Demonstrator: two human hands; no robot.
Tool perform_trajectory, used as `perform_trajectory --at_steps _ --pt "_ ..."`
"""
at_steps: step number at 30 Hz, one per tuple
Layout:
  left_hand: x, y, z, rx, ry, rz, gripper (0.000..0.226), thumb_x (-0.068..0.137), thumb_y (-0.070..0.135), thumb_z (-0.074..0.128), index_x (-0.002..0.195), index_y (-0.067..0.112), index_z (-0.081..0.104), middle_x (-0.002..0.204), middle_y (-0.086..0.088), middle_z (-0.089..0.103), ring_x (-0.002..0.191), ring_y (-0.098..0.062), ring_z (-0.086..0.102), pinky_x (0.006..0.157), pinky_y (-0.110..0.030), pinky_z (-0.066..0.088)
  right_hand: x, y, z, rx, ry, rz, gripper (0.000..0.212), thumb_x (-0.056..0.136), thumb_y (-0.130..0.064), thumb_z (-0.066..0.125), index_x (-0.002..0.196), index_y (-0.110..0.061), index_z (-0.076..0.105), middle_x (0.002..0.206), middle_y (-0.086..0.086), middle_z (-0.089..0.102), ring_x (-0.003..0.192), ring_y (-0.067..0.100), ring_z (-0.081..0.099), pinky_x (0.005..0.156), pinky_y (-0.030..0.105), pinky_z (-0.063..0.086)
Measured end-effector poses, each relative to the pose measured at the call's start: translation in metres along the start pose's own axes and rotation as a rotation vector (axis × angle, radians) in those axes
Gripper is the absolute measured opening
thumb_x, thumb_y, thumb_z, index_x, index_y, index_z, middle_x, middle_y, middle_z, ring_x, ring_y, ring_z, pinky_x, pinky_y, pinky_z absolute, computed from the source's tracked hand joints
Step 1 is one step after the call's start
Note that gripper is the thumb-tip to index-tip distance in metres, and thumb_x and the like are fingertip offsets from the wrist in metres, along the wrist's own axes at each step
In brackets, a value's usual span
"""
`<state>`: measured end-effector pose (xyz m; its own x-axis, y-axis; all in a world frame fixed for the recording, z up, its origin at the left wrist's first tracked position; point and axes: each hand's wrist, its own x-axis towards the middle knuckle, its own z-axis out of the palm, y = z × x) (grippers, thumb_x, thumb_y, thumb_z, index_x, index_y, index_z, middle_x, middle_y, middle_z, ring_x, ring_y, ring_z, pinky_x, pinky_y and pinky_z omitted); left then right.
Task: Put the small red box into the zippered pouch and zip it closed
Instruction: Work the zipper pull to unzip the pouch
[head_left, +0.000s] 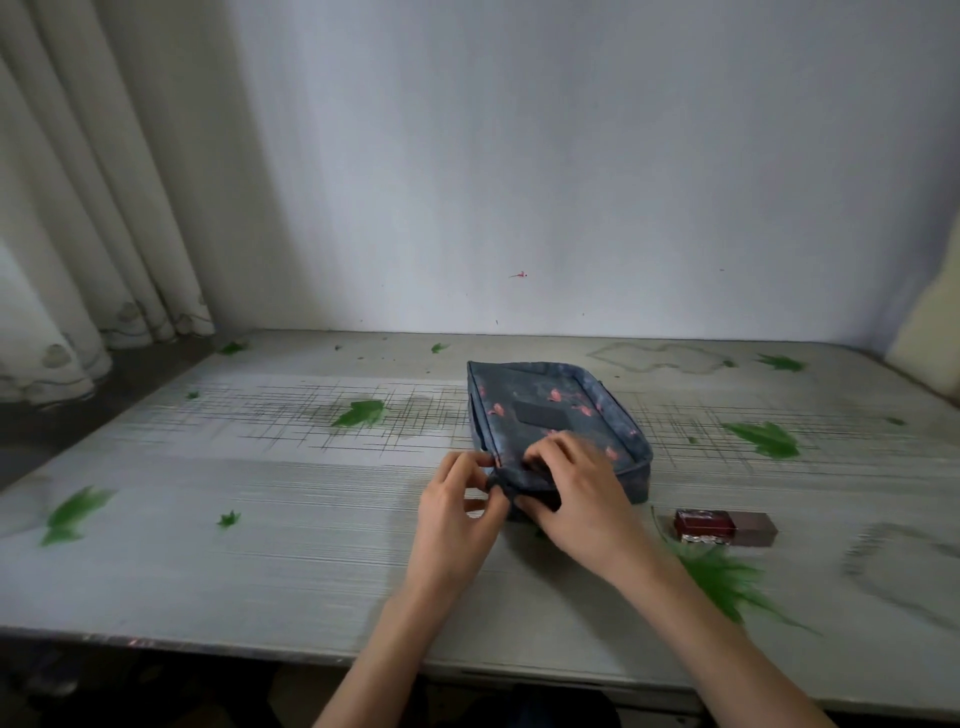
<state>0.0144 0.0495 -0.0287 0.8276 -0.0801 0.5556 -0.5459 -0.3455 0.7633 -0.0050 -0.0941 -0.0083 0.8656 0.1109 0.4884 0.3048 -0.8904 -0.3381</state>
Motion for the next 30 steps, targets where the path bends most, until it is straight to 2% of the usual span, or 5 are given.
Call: perform_trajectory --at_steps 4,7,10,24,30 --pt "0.000 -0.002 -0.002 0.018 -0.024 -0.004 0.035 0.077 0.004 0.060 0.062 0.030 0.043 0.096 0.010 0.058 0.083 -0.009 0.061 0.066 -0.019 0.054 0.004 -0.012 0.005 -0.019 0.017 0.015 0.027 0.076 -0.023 0.068 0.092 -0.015 0.047 0.100 0.005 0.054 0.095 0.022 0.049 0.080 0.030 0.037" --pt "0.003 -0.002 -0.005 0.074 -0.032 -0.023 0.036 0.079 0.010 0.059 0.067 0.038 0.042 0.095 0.010 0.058 0.083 -0.008 0.061 0.069 -0.038 0.056 0.005 -0.012 0.005 -0.037 0.002 0.026 0.023 0.078 -0.020 0.066 0.088 -0.015 0.045 0.097 0.004 0.054 0.093 0.022 0.049 0.076 0.027 0.034" --pt "0.004 -0.001 -0.005 0.124 -0.038 -0.033 0.036 0.081 0.014 0.058 0.067 0.042 0.039 0.094 0.010 0.058 0.083 -0.011 0.061 0.068 -0.046 0.055 0.006 -0.013 0.004 -0.050 -0.009 0.015 0.026 0.080 -0.018 0.064 0.082 -0.020 0.039 0.097 0.003 0.052 0.092 0.020 0.048 0.074 0.027 0.034" --pt "0.027 -0.006 -0.009 0.343 -0.025 -0.132 0.013 0.086 0.023 0.053 0.079 0.019 0.043 0.091 0.000 0.064 0.074 -0.019 0.061 0.062 -0.038 0.051 0.004 -0.010 0.003 -0.005 -0.023 -0.005 0.026 0.081 -0.020 0.064 0.078 -0.020 0.039 0.094 0.000 0.050 0.086 0.017 0.048 0.071 0.022 0.032" --pt "0.031 -0.008 -0.004 0.342 -0.058 -0.195 0.011 0.087 0.029 0.051 0.084 0.022 0.044 0.088 0.004 0.060 0.077 -0.018 0.059 0.065 -0.035 0.049 0.005 -0.002 -0.005 0.068 -0.076 -0.011 0.020 0.081 -0.029 0.064 0.082 -0.016 0.049 0.093 -0.004 0.053 0.087 0.014 0.050 0.078 0.023 0.037"
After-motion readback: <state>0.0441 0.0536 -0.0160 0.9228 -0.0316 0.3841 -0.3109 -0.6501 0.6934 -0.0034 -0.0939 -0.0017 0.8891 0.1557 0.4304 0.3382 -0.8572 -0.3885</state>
